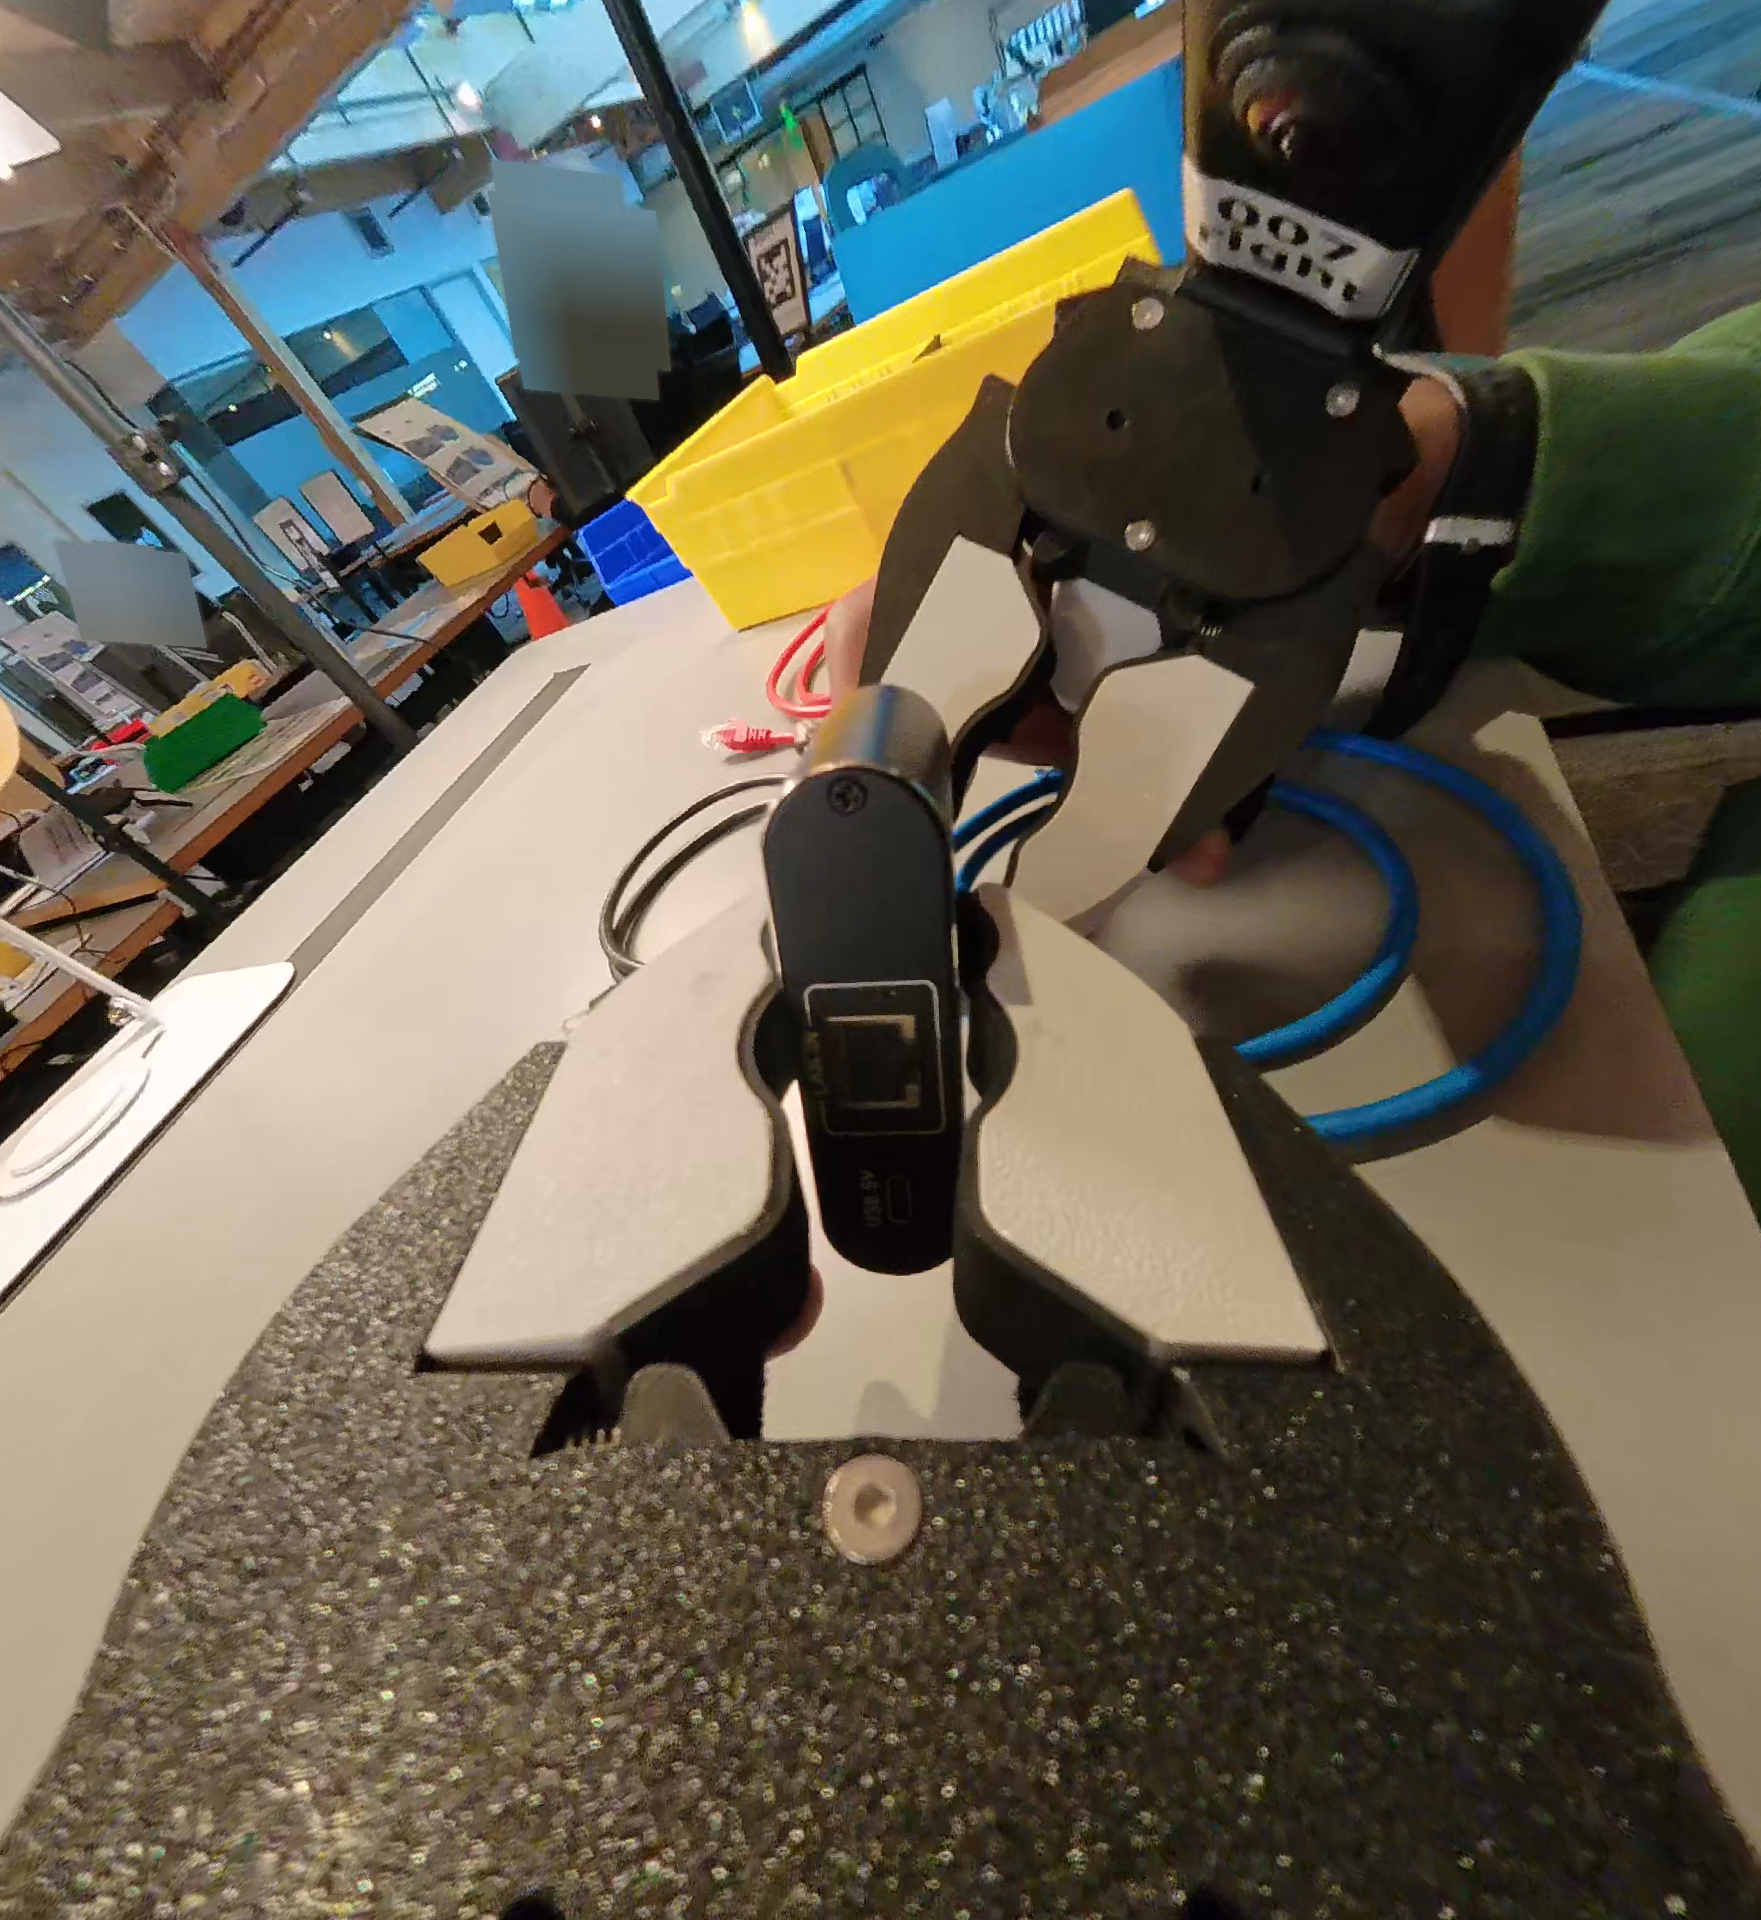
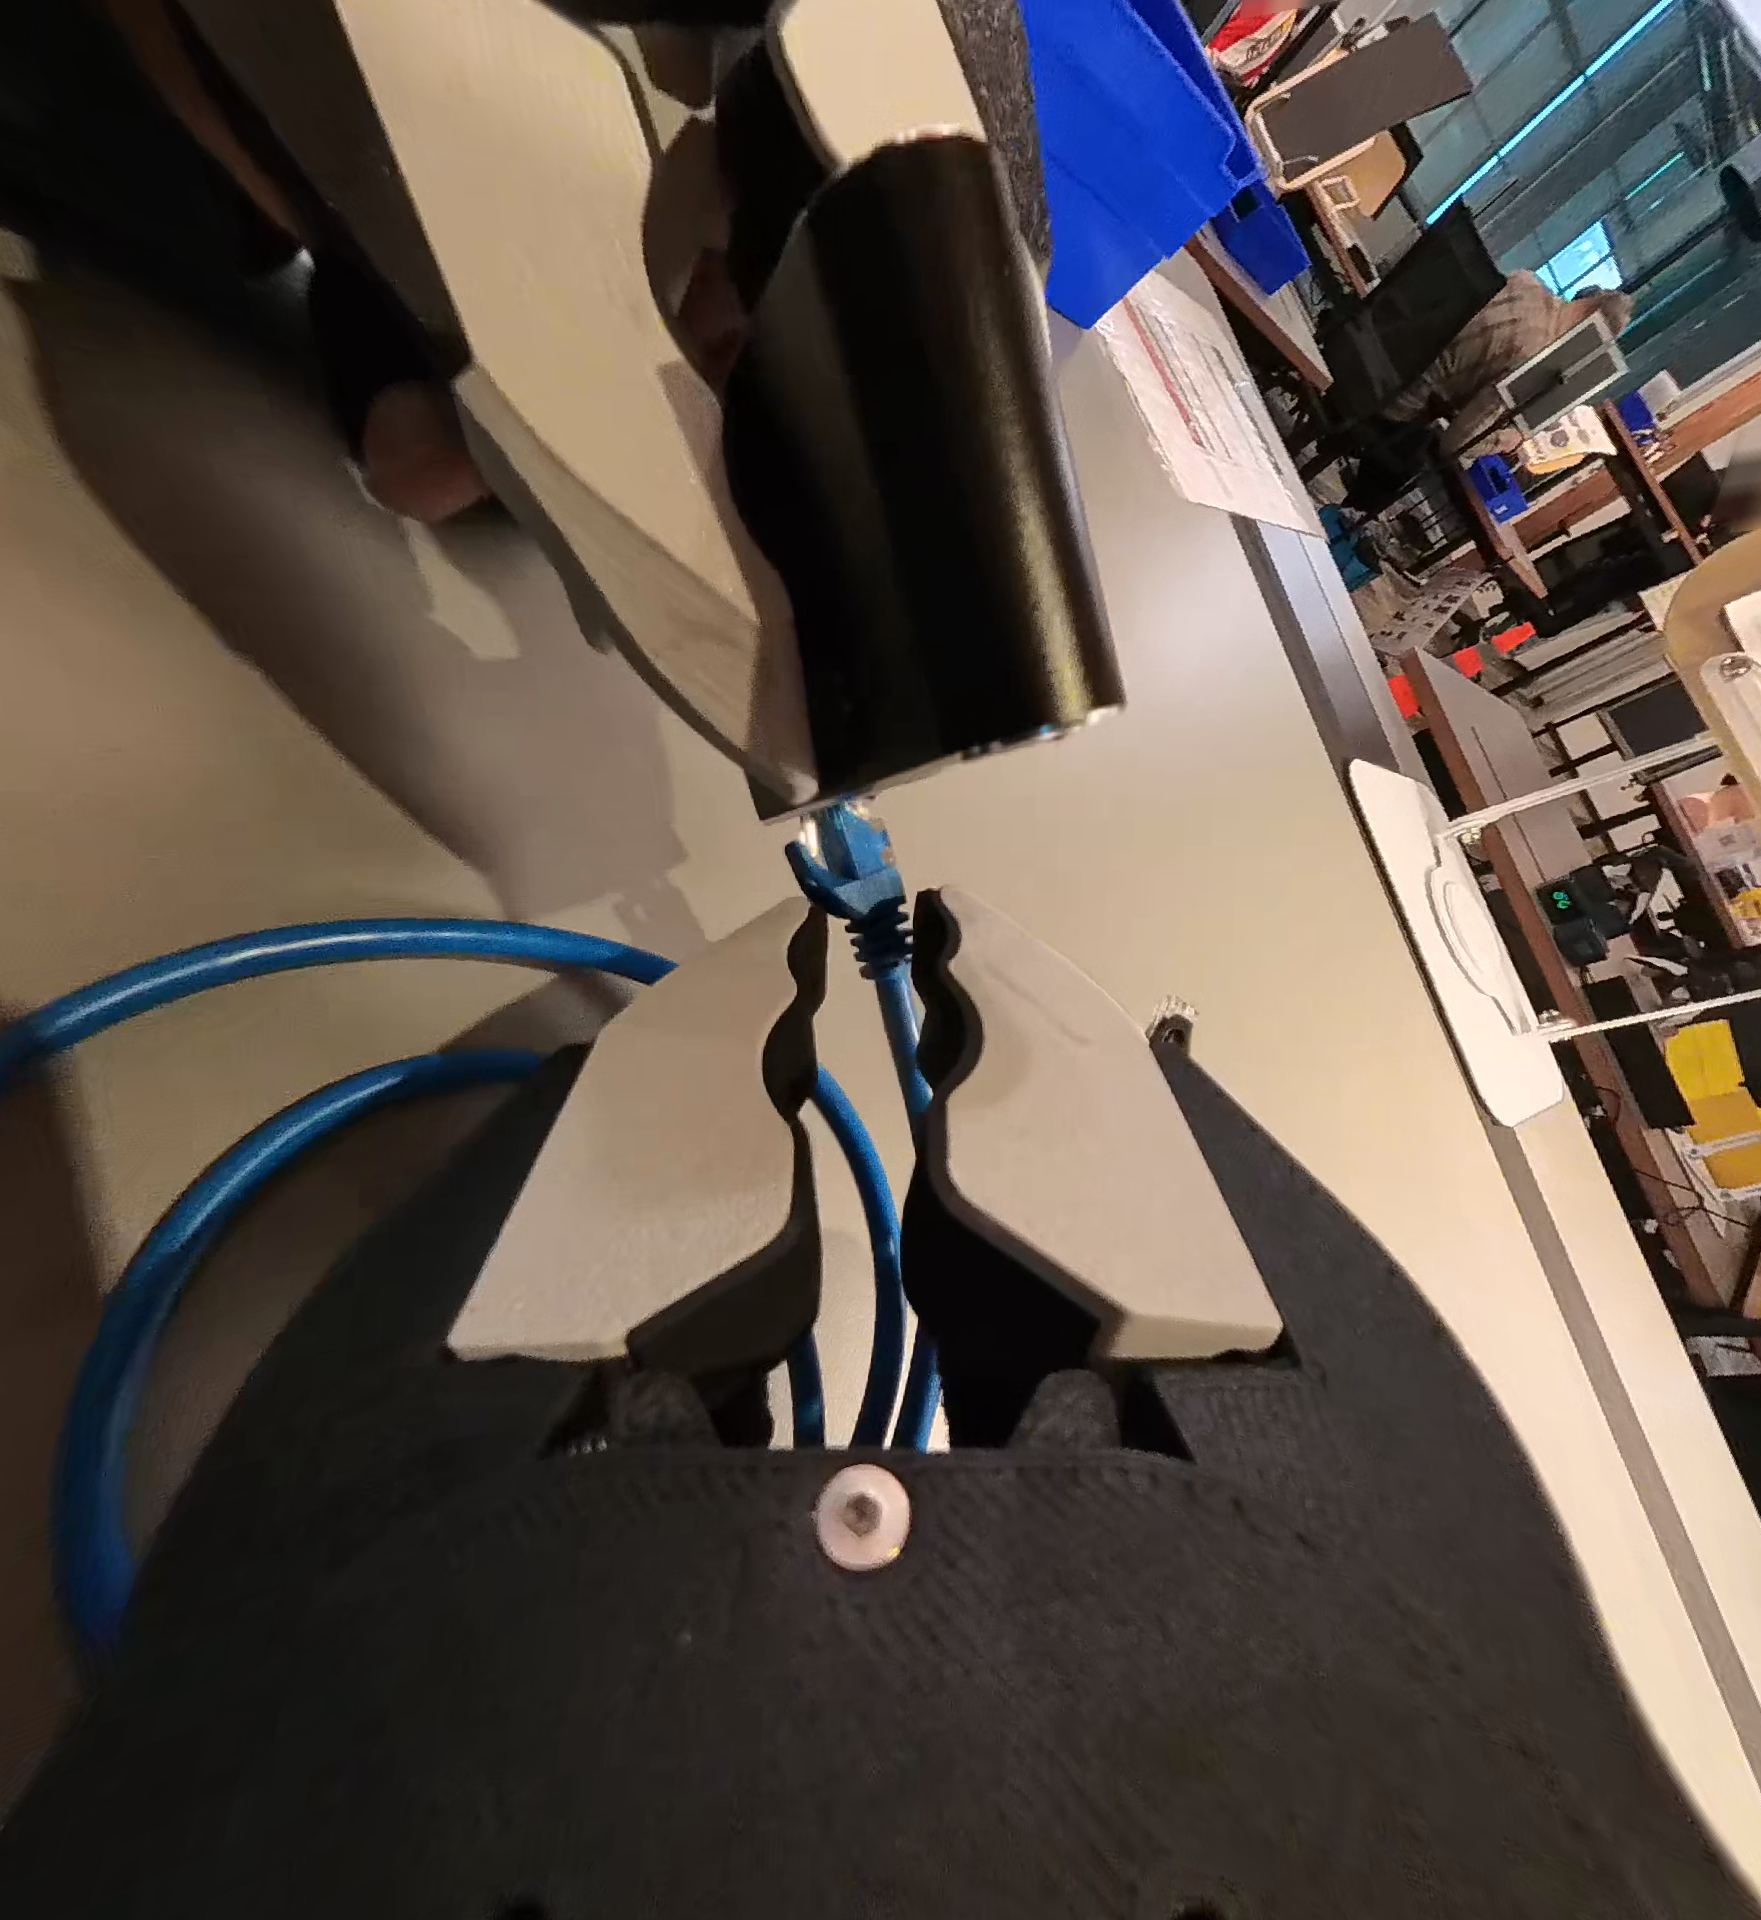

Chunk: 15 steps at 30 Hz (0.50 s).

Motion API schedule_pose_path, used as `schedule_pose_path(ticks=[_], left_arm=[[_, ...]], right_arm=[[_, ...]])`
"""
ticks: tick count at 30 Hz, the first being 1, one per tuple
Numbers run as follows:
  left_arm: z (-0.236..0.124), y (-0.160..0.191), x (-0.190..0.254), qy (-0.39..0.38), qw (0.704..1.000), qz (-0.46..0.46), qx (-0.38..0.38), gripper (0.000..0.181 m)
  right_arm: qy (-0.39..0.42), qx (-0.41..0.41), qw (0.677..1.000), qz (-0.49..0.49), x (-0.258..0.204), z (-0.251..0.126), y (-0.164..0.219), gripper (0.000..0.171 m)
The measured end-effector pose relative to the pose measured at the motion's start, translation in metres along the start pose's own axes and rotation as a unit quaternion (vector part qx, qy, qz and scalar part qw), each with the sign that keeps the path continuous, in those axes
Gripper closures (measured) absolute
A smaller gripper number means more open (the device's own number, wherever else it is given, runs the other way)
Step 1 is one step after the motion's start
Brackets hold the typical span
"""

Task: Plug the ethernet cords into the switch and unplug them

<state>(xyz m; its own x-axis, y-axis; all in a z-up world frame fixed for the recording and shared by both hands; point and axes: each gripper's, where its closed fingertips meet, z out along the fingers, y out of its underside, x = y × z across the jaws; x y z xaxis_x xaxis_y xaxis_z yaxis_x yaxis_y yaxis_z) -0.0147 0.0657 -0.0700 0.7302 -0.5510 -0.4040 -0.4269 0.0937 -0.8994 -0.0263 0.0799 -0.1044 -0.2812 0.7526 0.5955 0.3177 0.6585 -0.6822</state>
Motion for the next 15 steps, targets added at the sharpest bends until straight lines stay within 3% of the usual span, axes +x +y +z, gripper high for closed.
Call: schedule_pose_path(ticks=[9,15], left_arm=[[0.005,0.012,0.005,0.010,0.999,0.016,-0.042,0.153],[-0.001,0.006,0.000,0.018,0.999,-0.019,-0.019,0.153]], right_arm=[[0.005,0.006,1.000,-0.019,-0.001,-0.001,0.000,0.155],[0.017,0.034,0.999,0.017,0.008,-0.009,-0.002,0.154]])
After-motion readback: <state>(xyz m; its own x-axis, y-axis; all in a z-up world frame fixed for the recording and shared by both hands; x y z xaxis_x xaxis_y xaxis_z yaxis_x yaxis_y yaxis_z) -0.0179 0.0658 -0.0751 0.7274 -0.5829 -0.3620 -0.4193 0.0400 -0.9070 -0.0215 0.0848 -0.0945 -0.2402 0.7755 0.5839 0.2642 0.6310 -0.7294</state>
